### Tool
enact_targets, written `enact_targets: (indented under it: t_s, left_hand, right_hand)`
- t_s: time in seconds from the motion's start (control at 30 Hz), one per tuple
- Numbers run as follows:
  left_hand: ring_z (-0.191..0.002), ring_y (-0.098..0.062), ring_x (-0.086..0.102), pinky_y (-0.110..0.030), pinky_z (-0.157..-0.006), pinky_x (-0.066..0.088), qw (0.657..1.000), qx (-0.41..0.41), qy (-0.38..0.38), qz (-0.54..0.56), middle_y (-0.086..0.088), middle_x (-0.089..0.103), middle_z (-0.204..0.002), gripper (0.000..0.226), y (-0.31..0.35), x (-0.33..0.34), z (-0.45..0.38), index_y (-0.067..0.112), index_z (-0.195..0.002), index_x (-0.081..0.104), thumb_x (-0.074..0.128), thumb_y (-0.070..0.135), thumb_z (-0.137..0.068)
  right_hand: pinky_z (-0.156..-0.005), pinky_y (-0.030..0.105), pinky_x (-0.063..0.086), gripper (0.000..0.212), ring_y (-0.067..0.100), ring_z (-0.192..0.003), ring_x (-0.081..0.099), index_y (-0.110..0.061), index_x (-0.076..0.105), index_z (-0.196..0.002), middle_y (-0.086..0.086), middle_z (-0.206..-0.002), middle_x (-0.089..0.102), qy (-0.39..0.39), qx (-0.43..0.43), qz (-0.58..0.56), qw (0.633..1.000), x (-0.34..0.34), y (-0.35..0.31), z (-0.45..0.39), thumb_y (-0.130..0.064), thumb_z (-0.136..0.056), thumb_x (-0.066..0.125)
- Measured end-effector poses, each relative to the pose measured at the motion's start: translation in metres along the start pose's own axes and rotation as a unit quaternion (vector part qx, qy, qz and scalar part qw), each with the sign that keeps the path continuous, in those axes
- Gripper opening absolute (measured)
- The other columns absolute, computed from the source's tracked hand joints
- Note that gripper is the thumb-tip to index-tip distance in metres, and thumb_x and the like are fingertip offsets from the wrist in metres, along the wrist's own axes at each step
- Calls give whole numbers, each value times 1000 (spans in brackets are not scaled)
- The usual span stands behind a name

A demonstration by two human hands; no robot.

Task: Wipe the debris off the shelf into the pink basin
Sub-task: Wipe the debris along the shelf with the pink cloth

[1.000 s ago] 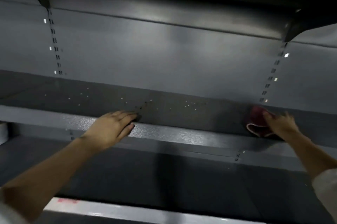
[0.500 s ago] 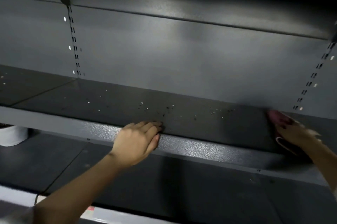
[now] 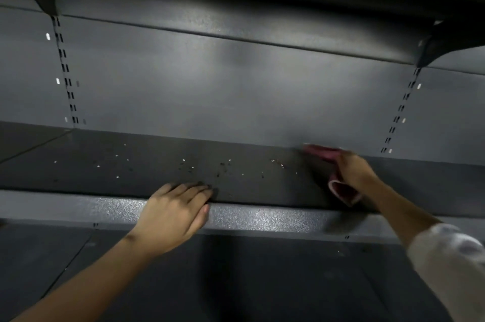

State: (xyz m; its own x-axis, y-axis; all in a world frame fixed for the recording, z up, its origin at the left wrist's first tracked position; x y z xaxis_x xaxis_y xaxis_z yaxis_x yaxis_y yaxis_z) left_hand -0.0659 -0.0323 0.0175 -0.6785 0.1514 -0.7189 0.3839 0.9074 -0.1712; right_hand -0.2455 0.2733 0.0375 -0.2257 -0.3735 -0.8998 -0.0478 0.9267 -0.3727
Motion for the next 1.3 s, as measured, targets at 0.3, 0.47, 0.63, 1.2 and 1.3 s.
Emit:
enact_targets:
  t_s: [0.3,0.47,0.63,1.2,1.3]
  left_hand:
    - [-90,-13,70,-22,-68,35,1000,0,14,6,2,74,-94,70,-7,9,1,13,-89,76,10,35,-98]
    - [-88,-15,70,-22,-68,35,1000,8,20,-3,1,75,-93,68,-7,12,0,12,-87,76,12,34,-98]
    - [-88,-14,70,-18,-60,46,1000,11,23,-13,2,75,-92,68,-7,12,1,13,-85,77,13,34,-98]
    - [-101,-8,54,-20,-68,33,999,23,45,-11,2,74,-98,64,-6,12,0,14,-88,77,16,33,-97]
    - [-91,-12,69,-21,-66,33,999,25,31,-23,3,74,-98,65,-6,12,-1,14,-89,76,15,33,-97]
  right_hand:
    - [-117,47,18,57,30,-140,24,-18,20,-146,8,-155,21,-83,47,121,988,3,85,-23,-40,-96,35]
    - [-113,31,19,49,26,-142,23,-21,15,-147,7,-157,13,-127,27,141,981,20,58,-46,-32,-100,25]
    - [-107,36,35,38,31,-126,48,-10,51,-129,18,-138,50,-95,-42,50,993,37,9,-53,-26,-98,37]
    - [-105,41,33,38,40,-123,47,1,42,-133,27,-137,46,-12,68,29,997,10,105,-84,-12,-98,35]
    - [-112,41,30,40,35,-129,43,-11,42,-136,16,-144,42,-82,1,84,993,42,61,-93,-22,-98,33]
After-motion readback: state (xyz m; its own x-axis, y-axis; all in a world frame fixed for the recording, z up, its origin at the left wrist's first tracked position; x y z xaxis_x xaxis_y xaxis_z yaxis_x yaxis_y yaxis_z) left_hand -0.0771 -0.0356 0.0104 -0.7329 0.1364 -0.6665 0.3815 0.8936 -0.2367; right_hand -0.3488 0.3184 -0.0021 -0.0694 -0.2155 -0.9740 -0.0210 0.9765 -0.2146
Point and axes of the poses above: each hand's wrist, its own z-axis away from the middle knuckle, its own x-axis out of the palm, y = z × x, the point moved 7 cm from there along -z, towards the middle knuckle
